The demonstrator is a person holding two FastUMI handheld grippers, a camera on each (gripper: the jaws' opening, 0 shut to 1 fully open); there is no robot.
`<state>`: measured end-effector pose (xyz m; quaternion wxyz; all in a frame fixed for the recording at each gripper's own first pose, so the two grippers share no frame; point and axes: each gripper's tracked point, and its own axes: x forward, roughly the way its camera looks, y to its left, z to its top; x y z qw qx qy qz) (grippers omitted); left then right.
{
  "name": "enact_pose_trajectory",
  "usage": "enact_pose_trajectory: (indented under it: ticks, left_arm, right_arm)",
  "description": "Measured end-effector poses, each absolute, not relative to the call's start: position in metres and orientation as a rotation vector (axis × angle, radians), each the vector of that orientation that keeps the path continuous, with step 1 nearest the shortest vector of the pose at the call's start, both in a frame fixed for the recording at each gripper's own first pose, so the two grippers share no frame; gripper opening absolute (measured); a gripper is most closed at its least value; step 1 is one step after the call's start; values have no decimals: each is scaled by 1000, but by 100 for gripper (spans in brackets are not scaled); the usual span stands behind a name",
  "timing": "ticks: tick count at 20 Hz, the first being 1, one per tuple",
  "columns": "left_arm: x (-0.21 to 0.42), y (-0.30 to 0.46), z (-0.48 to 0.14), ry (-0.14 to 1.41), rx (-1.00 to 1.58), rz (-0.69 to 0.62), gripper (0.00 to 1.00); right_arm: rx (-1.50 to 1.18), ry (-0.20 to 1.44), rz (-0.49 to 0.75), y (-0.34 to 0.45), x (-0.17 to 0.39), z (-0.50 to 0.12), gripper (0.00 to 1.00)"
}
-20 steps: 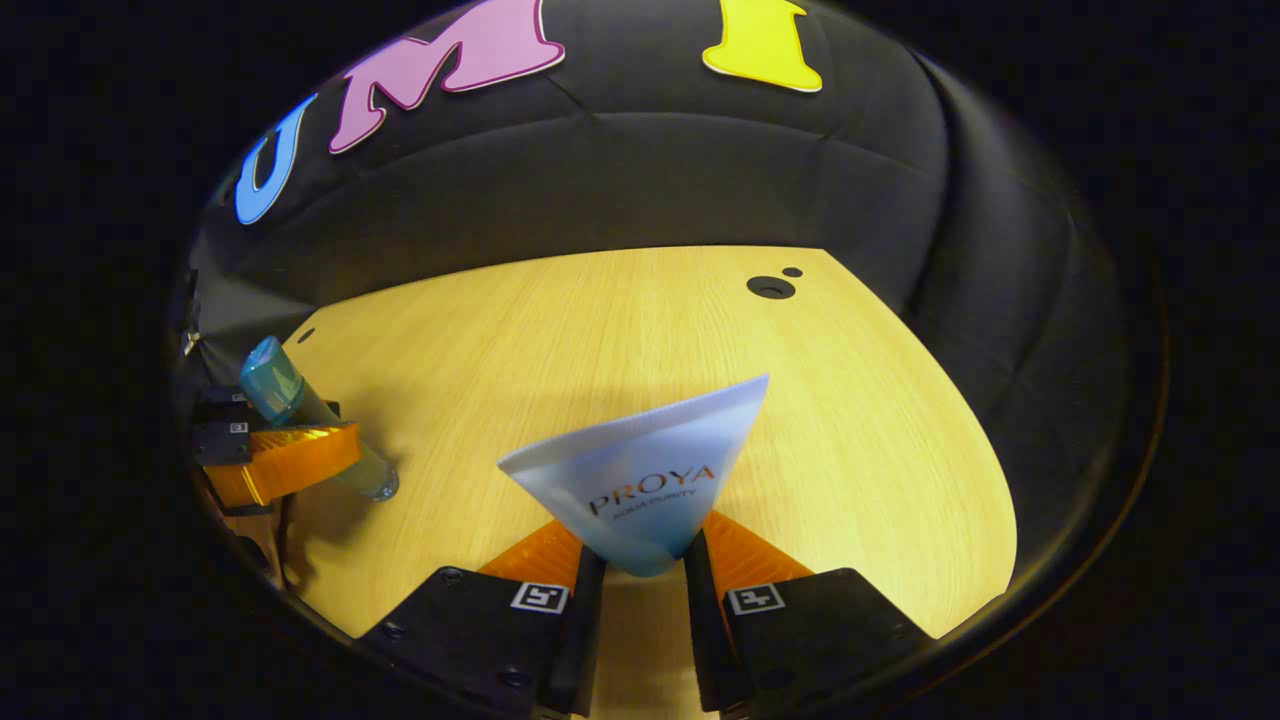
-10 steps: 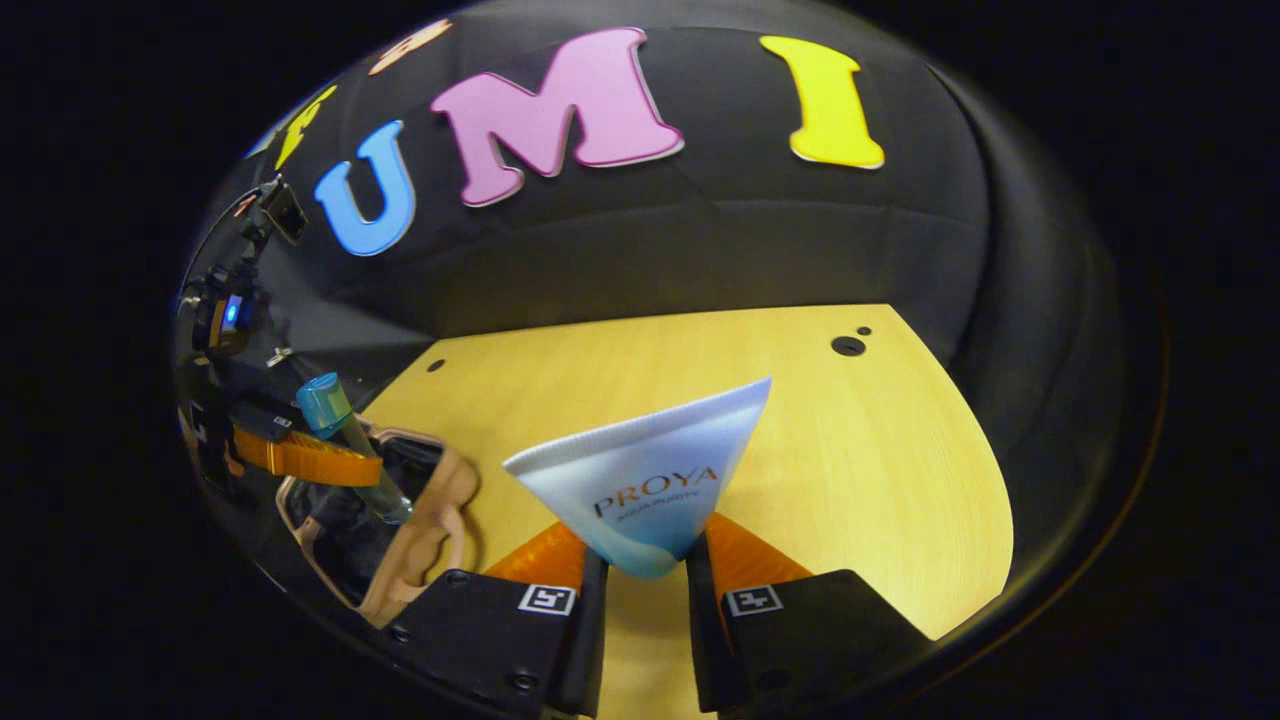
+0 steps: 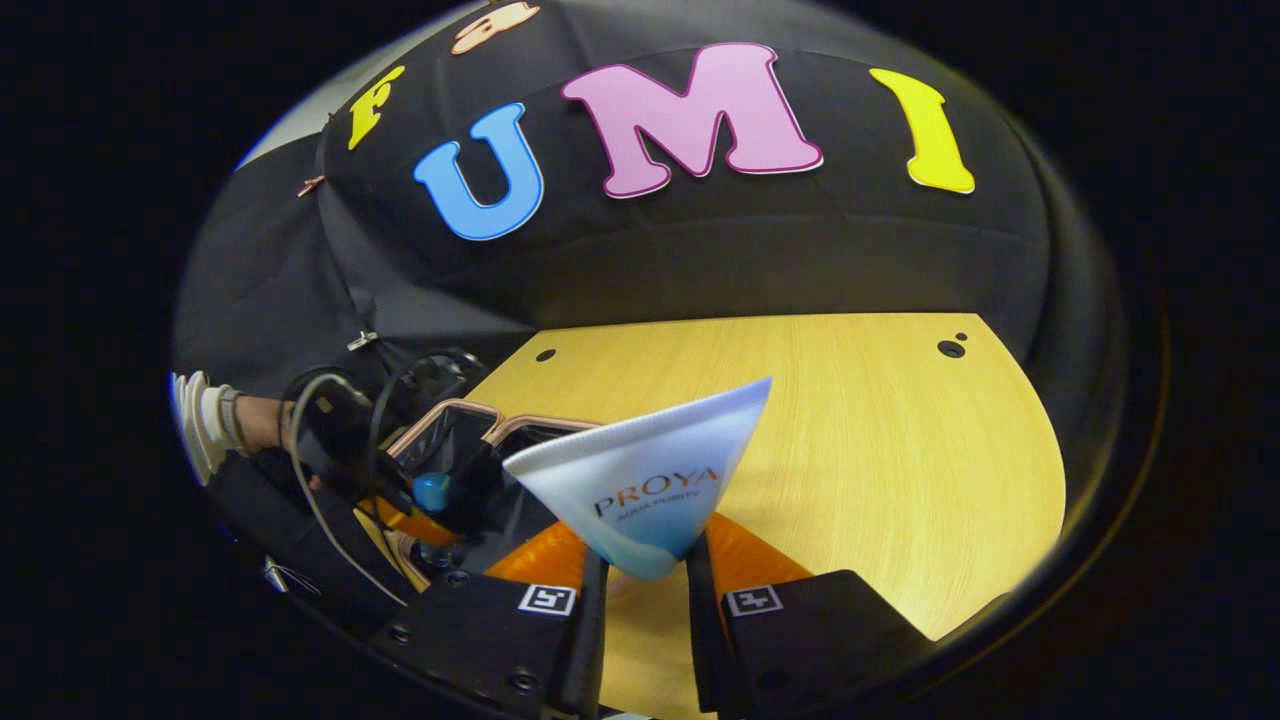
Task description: First open the suitcase, pack the skin care products into it, and then close the suitcase.
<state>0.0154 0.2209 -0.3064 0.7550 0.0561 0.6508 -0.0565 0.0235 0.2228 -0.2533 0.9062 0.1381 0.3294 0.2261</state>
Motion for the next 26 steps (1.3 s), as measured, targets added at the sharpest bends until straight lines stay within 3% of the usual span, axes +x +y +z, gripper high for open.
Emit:
enact_pose_trajectory:
  ticks: [1, 2, 10, 11, 13, 15, 19, 22, 26]
  left_arm:
    - [16, 228, -317, 1437, 122, -99, 46]
    - [16, 231, -324, 1459, 116, -70, 42]
    - [12, 238, -365, 1487, 10, 21, 42]
    - [7, 233, -362, 1488, -11, 10, 49]
    - [4, 231, -345, 1440, -10, -12, 53]
    - [5, 232, -318, 1338, -38, -32, 74]
    - [-7, 237, -257, 1100, -226, -95, 77]
    - [-41, 296, -245, 1028, -263, 17, 77]
    - [-88, 356, -256, 1023, -395, 179, 77]
  right_arm:
    - [277, 688, 468, 226, 18, -254, 39]
    - [270, 700, 476, 230, 12, -255, 39]
    - [238, 866, 528, 265, -20, -281, 39]
    - [242, 897, 548, 273, -24, -287, 39]
    - [231, 971, 564, 289, -27, -302, 40]
    - [222, 1046, 623, 313, -33, -310, 39]
    - [180, 1233, 731, 367, -61, -321, 39]
    - [112, 1411, 690, 382, -72, -346, 40]
    - [189, 1715, 531, 393, -85, -360, 40]
